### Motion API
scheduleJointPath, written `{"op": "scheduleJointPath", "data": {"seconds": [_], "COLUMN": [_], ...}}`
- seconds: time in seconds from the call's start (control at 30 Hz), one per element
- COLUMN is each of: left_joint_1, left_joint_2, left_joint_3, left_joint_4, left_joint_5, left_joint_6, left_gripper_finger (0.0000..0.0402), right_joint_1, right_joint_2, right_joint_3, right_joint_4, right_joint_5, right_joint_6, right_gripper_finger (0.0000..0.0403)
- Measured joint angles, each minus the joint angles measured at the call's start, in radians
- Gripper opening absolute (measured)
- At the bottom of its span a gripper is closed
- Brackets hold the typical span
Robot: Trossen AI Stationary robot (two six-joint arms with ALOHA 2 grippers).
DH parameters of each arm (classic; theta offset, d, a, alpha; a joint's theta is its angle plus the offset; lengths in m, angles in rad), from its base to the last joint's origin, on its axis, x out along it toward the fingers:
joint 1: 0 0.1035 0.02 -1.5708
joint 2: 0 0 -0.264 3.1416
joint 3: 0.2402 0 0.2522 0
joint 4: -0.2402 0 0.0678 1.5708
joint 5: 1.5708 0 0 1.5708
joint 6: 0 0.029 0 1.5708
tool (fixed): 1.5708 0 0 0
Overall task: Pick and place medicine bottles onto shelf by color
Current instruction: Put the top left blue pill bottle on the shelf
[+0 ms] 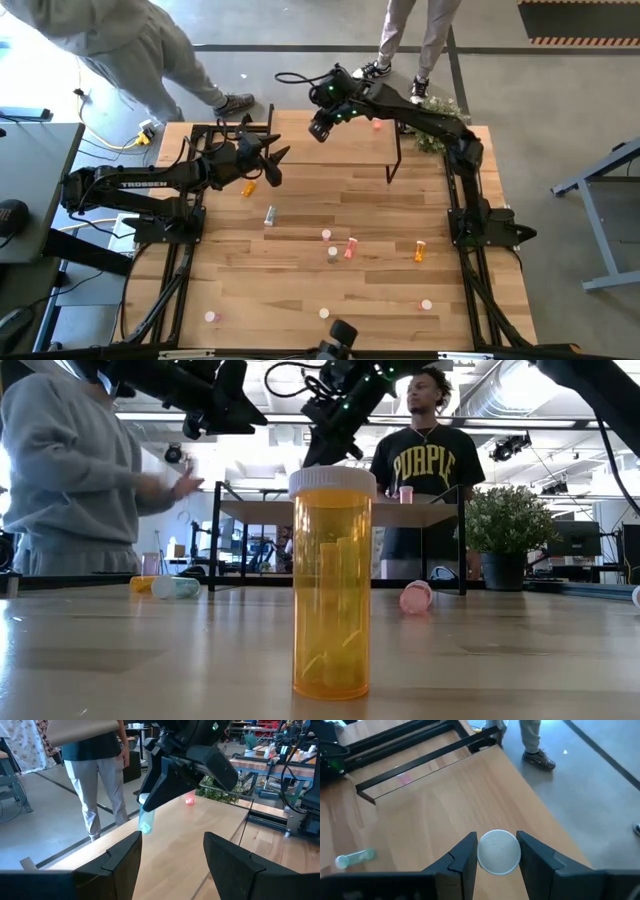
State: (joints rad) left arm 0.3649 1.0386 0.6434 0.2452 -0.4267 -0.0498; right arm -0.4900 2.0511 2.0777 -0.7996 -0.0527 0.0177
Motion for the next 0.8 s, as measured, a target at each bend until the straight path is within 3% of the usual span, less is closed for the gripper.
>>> {"op": "scheduleJointPath", "data": {"seconds": [0.8], "left_joint_1": [0.0], "left_joint_2": [0.0], "left_joint_3": [0.0], "left_joint_4": [-0.002], "left_joint_5": [0.004], "left_joint_6": [0.0], "left_gripper_finger": [0.0202], "right_joint_1": [-0.04], "right_joint_2": [0.041], "right_joint_3": [0.0], "right_joint_4": [-0.003], "right_joint_5": [0.025], "right_joint_6": [-0.041], "right_gripper_finger": [0.0115]}}
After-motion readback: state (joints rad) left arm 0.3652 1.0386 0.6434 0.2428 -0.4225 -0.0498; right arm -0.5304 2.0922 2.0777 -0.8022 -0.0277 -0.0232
